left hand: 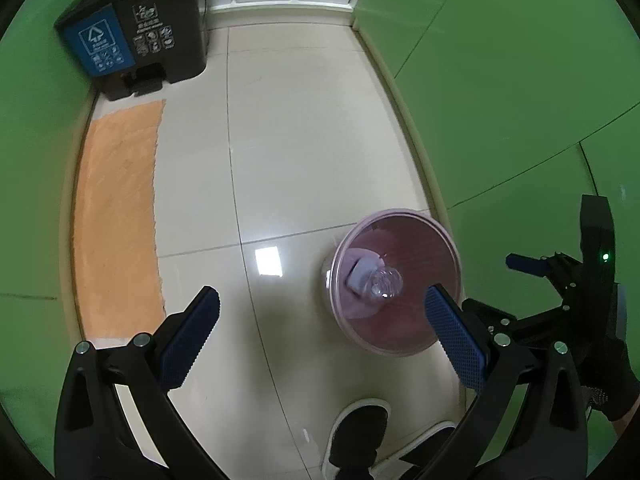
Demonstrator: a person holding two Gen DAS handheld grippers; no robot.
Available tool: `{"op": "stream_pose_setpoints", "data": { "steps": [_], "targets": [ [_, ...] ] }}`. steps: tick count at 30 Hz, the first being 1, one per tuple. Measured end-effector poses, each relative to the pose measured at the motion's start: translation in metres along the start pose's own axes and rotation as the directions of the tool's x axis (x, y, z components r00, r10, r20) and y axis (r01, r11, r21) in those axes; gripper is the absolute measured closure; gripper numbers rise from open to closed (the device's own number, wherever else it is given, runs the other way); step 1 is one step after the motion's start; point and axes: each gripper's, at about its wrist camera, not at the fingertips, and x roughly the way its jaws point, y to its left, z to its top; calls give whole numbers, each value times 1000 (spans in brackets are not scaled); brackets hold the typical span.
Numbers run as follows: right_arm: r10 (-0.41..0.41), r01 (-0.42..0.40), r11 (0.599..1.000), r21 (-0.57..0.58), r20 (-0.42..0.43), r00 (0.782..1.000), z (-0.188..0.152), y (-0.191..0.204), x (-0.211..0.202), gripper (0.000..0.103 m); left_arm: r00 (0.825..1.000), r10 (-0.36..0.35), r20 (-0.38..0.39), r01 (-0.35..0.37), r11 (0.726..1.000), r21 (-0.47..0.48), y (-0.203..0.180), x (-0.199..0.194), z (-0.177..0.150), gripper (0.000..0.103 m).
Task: Collect trash
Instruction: 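Open the left gripper to drop the tray while the right gripper drops the bottle into the bin, then raise both tools back toward the counter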
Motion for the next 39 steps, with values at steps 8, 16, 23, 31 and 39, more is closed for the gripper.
{"op": "stream_pose_setpoints", "data": {
  "steps": [8, 16, 23, 31, 39],
  "targets": [
    [-26, 26, 1000, 15, 28, 999, -3, 7, -70, 7, 1000, -13, 23, 12, 1000, 22, -27, -58, 8, 3],
    [-24, 18, 998, 52, 123, 992, -3, 21, -211, 7, 996, -42, 82, 35, 996, 84, -81, -181, 34, 3],
    [-38, 24, 998, 64, 232, 972, -10, 35, -358, 7, 984, -127, 123, 110, 984, 137, -133, -305, 51, 3],
    [-95, 47, 990, 133, 380, 920, -47, 15, -520, 7, 966, -157, 204, 107, 965, 240, -203, -422, 66, 3],
    [-254, 115, 945, 305, 469, 846, -113, -40, -626, 6, 933, -258, 252, 144, 907, 395, -297, -493, 74, 3]
  ]
}}
